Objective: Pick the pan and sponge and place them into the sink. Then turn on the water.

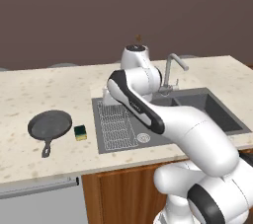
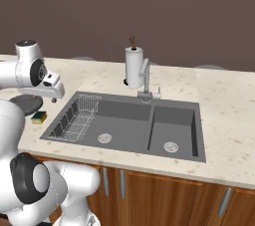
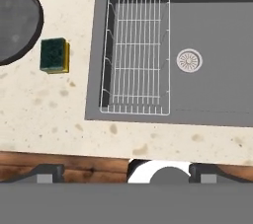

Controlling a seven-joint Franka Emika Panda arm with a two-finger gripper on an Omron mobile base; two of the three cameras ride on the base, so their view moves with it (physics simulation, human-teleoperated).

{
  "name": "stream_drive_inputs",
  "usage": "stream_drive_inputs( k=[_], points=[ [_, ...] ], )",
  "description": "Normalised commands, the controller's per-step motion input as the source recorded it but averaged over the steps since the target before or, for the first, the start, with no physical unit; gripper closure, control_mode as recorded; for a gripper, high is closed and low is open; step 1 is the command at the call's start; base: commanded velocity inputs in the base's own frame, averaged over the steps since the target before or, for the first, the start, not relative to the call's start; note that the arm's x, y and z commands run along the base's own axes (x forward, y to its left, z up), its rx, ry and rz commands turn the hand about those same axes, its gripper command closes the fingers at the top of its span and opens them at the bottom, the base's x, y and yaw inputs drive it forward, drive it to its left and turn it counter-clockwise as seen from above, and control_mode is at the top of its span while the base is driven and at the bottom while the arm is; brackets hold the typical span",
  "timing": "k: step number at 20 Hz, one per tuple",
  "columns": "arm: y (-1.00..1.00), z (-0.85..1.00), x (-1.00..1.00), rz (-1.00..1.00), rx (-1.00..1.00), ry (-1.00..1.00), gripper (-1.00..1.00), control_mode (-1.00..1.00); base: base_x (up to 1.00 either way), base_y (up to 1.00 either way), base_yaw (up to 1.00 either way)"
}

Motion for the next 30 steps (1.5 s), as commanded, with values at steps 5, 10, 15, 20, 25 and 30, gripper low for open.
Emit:
stream_drive_inputs(
  k=[5, 10, 15, 20, 25, 30],
  points=[
    [0.3, -0.09, 0.0, 0.0, 0.0, 0.01, -1.0, -1.0, 0.0, 0.0, 0.0],
    [0.27, -0.07, 0.0, 0.0, 0.0, 0.0, -1.0, -1.0, 0.0, 0.0, 0.0],
    [0.24, -0.09, 0.0, 0.0, 0.0, 0.0, -1.0, -1.0, 0.0, 0.0, 0.0],
    [0.24, -0.13, 0.0, 0.0, 0.0, 0.01, -1.0, -1.0, 0.0, 0.0, 0.0],
    [0.25, -0.15, 0.0, 0.0, 0.0, 0.03, -1.0, -1.0, 0.0, 0.0, 0.0],
    [0.27, -0.15, 0.0, 0.0, 0.0, 0.04, -1.0, -1.0, 0.0, 0.0, 0.0]
  ],
)
